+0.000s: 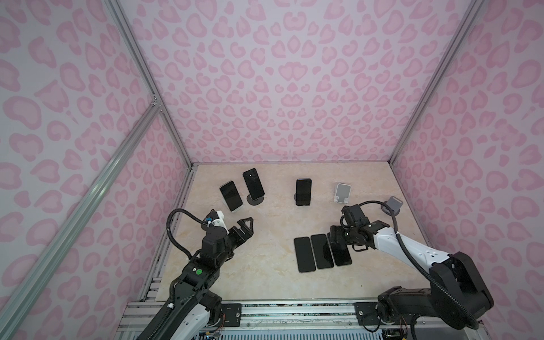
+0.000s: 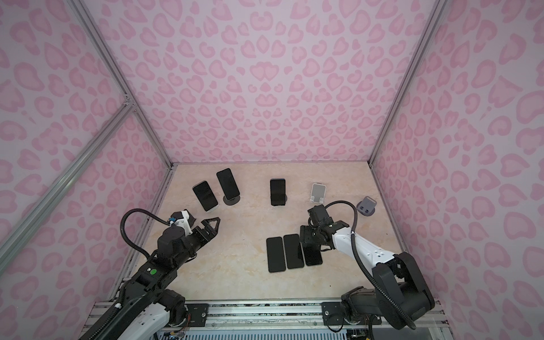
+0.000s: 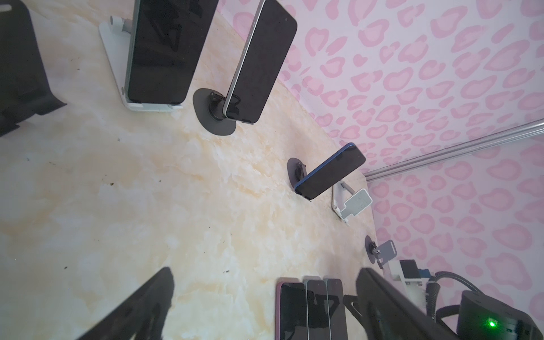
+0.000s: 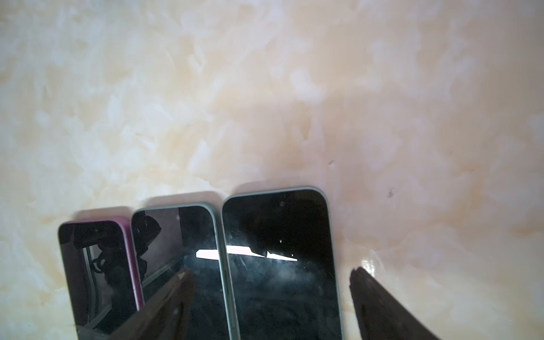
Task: Remove the phone from the phone stand
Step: 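Open the right gripper and raise it off the laid phone, then swing the right gripper toward the blue-edged phone on the dark round stand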
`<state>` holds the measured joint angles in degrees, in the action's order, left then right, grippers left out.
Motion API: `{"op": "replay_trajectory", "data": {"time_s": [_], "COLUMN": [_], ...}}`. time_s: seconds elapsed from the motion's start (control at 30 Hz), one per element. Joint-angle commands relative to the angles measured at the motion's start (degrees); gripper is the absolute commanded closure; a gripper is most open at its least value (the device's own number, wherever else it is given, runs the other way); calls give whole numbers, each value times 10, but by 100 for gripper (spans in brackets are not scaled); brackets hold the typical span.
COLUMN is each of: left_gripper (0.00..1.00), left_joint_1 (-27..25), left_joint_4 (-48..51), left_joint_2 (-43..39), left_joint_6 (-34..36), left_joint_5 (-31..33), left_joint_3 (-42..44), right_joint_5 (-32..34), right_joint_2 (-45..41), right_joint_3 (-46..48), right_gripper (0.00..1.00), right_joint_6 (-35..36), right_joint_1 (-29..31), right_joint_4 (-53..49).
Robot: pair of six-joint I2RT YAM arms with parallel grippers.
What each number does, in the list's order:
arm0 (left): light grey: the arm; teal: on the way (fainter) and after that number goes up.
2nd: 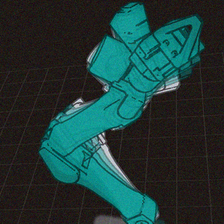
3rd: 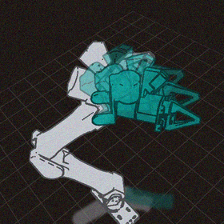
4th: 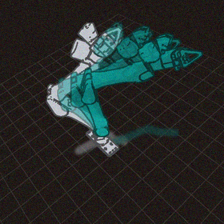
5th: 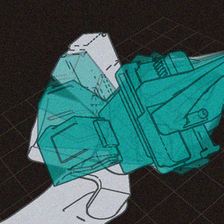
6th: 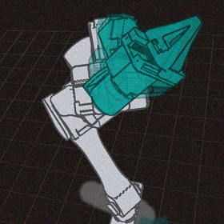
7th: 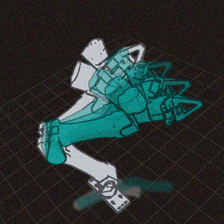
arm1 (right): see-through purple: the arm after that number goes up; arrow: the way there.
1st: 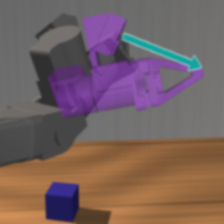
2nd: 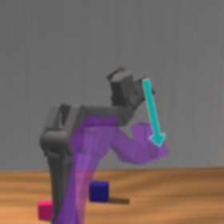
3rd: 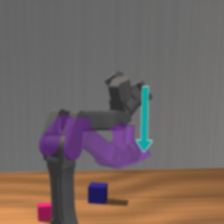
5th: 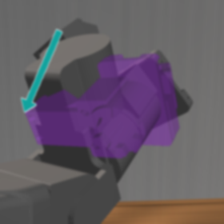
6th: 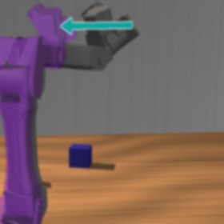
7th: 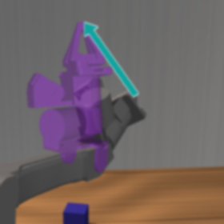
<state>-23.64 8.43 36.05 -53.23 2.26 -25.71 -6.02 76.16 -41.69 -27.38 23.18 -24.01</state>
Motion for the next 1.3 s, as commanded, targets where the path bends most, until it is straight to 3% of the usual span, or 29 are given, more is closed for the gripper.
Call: {"op": "replay_trajectory", "data": {"time_s": [0.0,0.43,0.83,1.03,1.27], "left_gripper": [0,0,3,3,3], "left_joint_1": [0,0,-2,-3,-3], "left_joint_4": [25,142,79,92,127], "left_joint_2": [1,-46,90,25,-39], "left_joint_6": [14,48,11,-15,-4], "left_joint_5": [-7,48,-7,13,42], "left_joint_3": [-19,-84,-125,-86,-90], "right_joint_5": [14,25,83,57,40], "right_joint_2": [-15,-117,-328,-344,-441], "right_joint_3": [-13,-24,66,60,95], "right_gripper": [15,16,9,9,7], "right_joint_6": [13,36,3,3,-20], "right_joint_1": [1,1,-2,-3,-3], "right_joint_4": [-11,4,-5,-9,15]}}
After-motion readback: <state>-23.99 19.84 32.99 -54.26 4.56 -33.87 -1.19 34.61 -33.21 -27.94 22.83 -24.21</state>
